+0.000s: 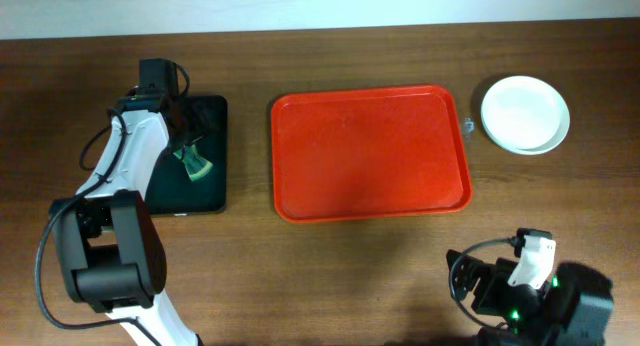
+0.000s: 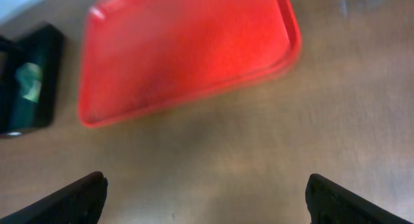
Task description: Clean dirty plates on tray and stack at the side
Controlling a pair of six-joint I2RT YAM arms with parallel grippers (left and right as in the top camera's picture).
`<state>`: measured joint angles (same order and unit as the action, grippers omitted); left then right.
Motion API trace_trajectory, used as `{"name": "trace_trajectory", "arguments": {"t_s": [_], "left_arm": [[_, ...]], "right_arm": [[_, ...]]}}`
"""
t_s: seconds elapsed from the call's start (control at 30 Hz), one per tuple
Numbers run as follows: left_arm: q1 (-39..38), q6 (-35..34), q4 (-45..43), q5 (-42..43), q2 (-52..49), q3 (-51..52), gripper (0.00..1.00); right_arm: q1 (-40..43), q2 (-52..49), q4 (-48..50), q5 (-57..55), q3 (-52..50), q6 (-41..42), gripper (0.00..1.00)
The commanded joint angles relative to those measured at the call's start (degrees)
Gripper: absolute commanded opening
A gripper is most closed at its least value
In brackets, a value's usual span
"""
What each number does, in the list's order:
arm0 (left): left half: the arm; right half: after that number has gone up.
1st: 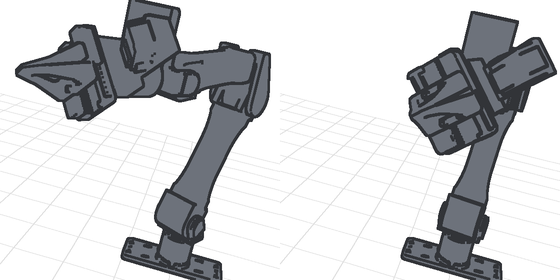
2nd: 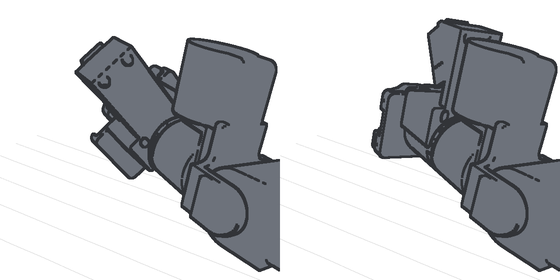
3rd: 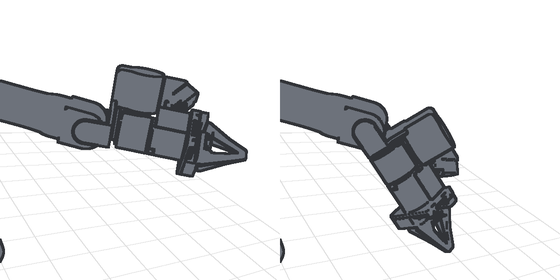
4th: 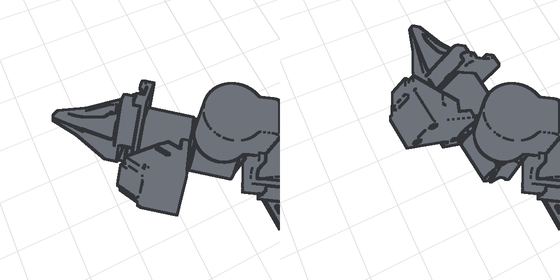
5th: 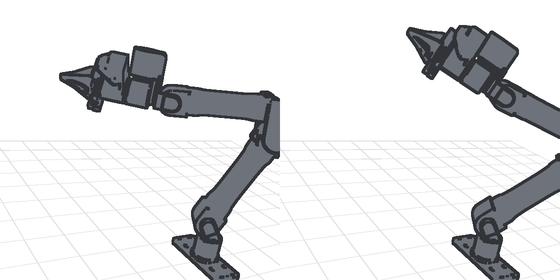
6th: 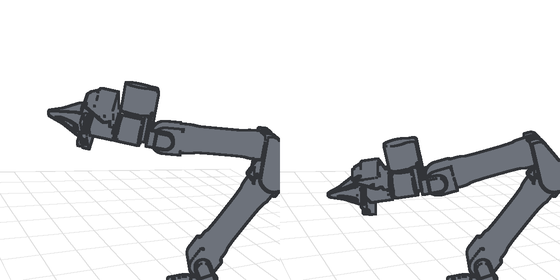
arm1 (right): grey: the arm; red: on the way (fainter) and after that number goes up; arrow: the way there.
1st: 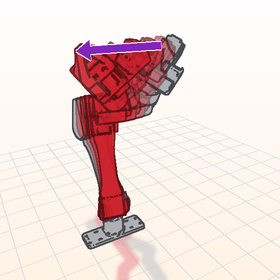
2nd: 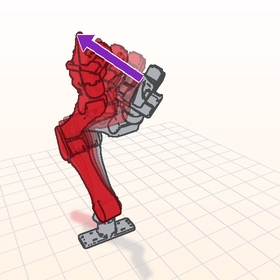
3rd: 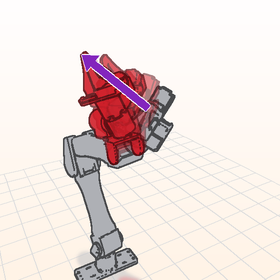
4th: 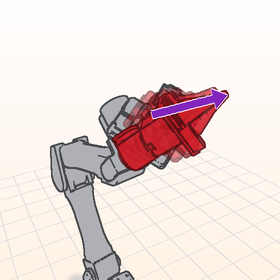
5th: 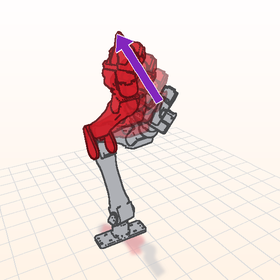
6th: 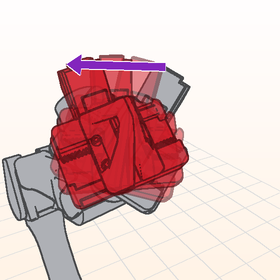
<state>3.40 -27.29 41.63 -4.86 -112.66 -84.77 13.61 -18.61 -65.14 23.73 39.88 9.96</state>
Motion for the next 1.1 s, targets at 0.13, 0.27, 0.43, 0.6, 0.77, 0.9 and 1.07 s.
{"name": "trace_trajectory", "arguments": {"t_s": [0.13,0.27,0.43,0.6,0.77,0.9,1.07], "left_arm": [[0.1,-0.1,0.0,0.2,1.0,-0.7,0.99],[0.2,-0.1,0.0,0.2,1.0,-0.7,0.99],[0.1,-0.1,0.0,0.2,1.0,-0.7,0.99],[0.1,-0.1,0.0,0.2,1.0,-0.7,0.99],[0.1,-0.1,0.0,0.2,1.0,-0.7,0.99],[0.1,-0.1,0.0,0.1,1.0,-0.7,0.99],[0.1,-0.1,0.0,0.2,1.0,-0.7,0.99]], "right_arm": [[-13.9,13.9,17.8,-1.5,-4.2,-2.0,0.99],[-16.5,15.7,28.5,-3.6,-10.3,-2.0,0.99],[-18.1,18.4,42.5,-8.7,-19.4,-2.0,0.99],[-18.1,18.4,54.7,-12.9,-27.4,-2.0,0.99],[-18.1,18.4,64.8,-17.7,-34.3,-2.1,0.98],[-18.1,18.4,70.1,-21.0,-39.6,-2.2,0.99],[-18.1,18.4,63.4,-21.0,-39.6,-2.2,0.99]]}}
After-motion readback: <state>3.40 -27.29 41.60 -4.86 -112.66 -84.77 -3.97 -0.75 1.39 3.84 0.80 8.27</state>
